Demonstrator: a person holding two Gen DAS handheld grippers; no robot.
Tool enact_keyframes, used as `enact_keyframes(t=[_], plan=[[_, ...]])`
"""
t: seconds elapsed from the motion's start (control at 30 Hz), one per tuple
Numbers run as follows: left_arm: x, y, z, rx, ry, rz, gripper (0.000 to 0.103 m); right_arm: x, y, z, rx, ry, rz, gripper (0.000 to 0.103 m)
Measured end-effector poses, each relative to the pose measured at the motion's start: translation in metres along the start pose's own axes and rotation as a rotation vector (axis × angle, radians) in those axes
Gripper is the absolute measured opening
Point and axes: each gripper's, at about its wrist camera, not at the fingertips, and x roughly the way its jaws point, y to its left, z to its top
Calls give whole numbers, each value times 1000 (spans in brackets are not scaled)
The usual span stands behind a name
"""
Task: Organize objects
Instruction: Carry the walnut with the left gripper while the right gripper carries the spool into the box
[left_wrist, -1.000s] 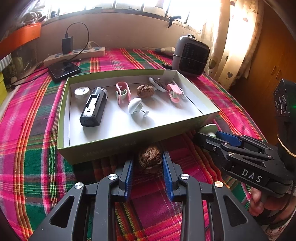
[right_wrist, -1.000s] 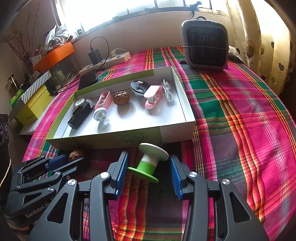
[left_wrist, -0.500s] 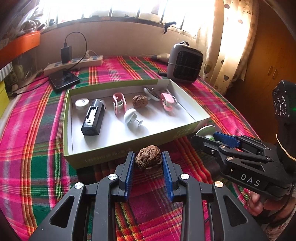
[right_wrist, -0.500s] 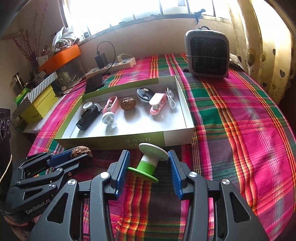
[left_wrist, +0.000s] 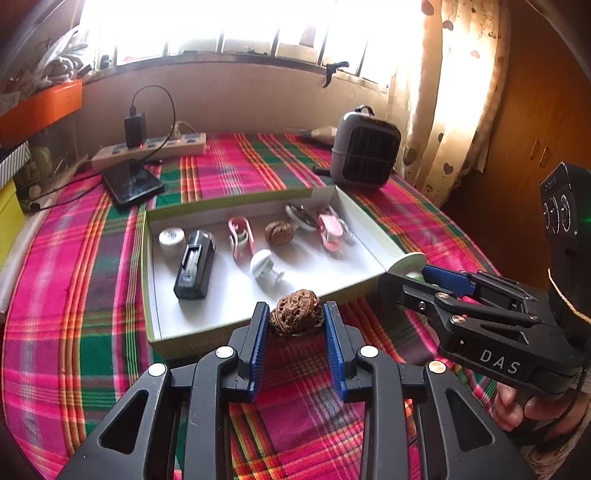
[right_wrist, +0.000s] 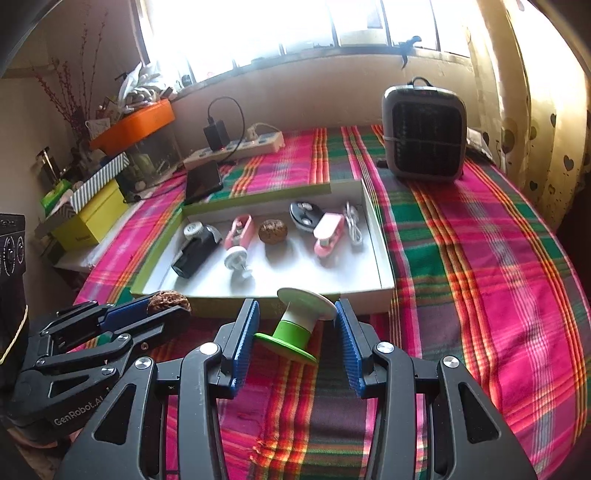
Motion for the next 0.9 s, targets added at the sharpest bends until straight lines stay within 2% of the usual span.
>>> enact_keyframes(t=[0.37, 0.9], plan=[[13, 17, 20, -26, -11, 23, 27, 13, 2, 24, -37, -12, 5, 43], [59, 45, 26, -89, 67, 70, 27, 68, -5, 37, -54, 91, 48, 43]])
